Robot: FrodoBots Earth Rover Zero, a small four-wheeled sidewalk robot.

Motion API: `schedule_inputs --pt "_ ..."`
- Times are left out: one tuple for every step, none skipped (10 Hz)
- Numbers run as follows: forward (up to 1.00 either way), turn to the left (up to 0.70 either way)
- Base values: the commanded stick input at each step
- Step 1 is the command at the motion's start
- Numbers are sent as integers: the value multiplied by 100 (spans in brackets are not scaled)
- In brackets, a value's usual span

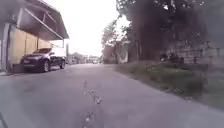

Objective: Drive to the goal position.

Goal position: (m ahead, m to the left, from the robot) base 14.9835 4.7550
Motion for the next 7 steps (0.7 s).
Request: schedule_inputs --pt "100 40" --pt "100 40" --pt "100 18" --pt "100 0" --pt "100 0" --pt "100 0" --pt "100 0"
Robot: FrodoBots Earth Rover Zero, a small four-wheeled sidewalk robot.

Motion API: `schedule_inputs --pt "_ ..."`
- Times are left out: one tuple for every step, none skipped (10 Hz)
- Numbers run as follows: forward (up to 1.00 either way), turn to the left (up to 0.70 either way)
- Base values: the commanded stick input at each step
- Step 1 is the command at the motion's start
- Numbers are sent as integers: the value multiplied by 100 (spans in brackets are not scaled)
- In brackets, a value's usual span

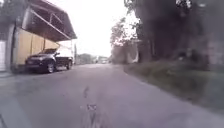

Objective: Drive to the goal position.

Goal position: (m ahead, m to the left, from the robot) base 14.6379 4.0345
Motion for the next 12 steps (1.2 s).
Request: schedule_inputs --pt "100 0" --pt "100 0" --pt "100 0" --pt "100 0" --pt "100 0" --pt "100 0" --pt "100 0" --pt "100 0" --pt "100 0" --pt "100 0" --pt "100 0" --pt "100 0"
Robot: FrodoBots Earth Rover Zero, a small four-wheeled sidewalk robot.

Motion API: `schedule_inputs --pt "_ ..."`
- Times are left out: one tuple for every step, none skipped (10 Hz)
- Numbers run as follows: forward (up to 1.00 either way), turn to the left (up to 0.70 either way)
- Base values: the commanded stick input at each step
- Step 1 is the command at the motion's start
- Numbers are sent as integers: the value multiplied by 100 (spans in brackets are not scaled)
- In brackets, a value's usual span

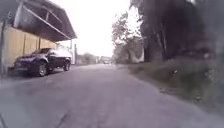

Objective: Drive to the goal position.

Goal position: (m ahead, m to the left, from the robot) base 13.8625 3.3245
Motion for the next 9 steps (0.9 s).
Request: schedule_inputs --pt "100 0" --pt "100 0" --pt "100 0" --pt "100 0" --pt "100 0" --pt "100 0" --pt "100 0" --pt "100 0" --pt "100 0"
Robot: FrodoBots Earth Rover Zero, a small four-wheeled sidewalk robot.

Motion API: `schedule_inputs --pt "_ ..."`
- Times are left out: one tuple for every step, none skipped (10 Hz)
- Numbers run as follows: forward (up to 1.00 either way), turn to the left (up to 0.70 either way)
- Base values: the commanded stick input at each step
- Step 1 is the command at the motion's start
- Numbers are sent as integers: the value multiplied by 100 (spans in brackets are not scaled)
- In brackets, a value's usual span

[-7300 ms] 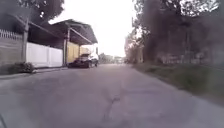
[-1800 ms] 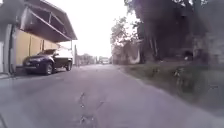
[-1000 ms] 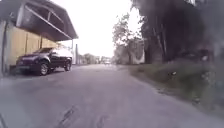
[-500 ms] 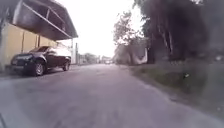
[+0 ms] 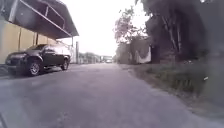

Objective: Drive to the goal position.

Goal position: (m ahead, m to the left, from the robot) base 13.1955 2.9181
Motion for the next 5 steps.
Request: schedule_inputs --pt "100 0" --pt "100 0" --pt "100 0" --pt "100 0" --pt "100 0"
